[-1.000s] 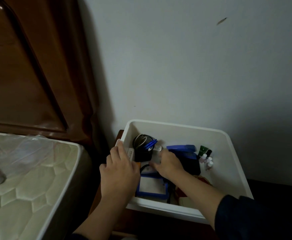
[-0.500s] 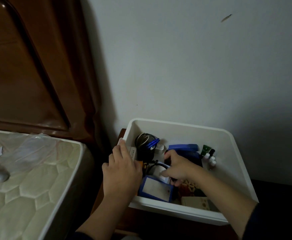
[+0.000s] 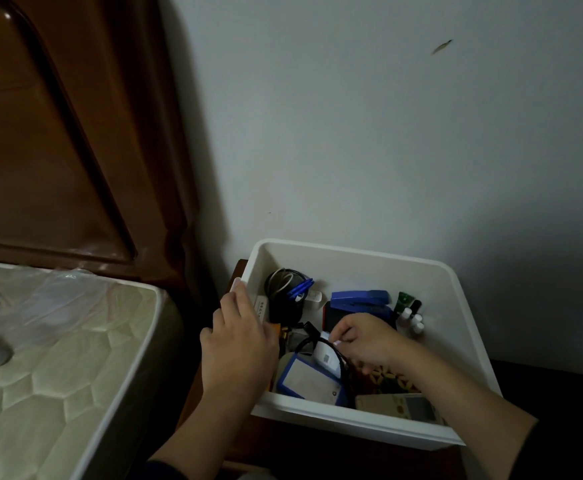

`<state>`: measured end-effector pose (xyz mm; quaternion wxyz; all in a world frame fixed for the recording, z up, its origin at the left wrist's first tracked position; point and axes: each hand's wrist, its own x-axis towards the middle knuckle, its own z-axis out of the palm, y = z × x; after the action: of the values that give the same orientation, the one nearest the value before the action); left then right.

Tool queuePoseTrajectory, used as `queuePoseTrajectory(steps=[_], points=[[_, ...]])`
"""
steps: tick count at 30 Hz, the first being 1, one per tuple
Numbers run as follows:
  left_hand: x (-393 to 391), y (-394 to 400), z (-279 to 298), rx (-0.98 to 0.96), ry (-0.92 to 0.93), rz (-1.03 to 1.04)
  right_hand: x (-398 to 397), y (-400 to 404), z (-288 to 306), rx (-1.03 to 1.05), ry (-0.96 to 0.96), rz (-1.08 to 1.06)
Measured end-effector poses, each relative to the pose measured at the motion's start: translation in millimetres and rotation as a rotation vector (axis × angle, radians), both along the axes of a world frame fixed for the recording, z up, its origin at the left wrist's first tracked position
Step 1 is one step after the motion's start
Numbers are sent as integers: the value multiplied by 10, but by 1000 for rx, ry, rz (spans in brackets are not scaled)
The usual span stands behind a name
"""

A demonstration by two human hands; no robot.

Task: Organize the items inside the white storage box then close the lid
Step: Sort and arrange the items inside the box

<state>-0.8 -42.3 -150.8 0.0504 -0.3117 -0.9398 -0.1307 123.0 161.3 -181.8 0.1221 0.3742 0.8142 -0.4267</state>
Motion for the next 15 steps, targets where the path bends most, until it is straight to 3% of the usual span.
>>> queuePoseTrajectory(steps=[3, 10, 15], points=[[-1, 3, 12, 4, -12, -1, 17, 80, 11, 69, -55, -18], [-12, -6, 10, 17, -29, -5, 168, 358, -33, 223, 180, -358], [-6, -5, 16, 19, -31, -6, 305, 433, -69, 440, 101, -416]])
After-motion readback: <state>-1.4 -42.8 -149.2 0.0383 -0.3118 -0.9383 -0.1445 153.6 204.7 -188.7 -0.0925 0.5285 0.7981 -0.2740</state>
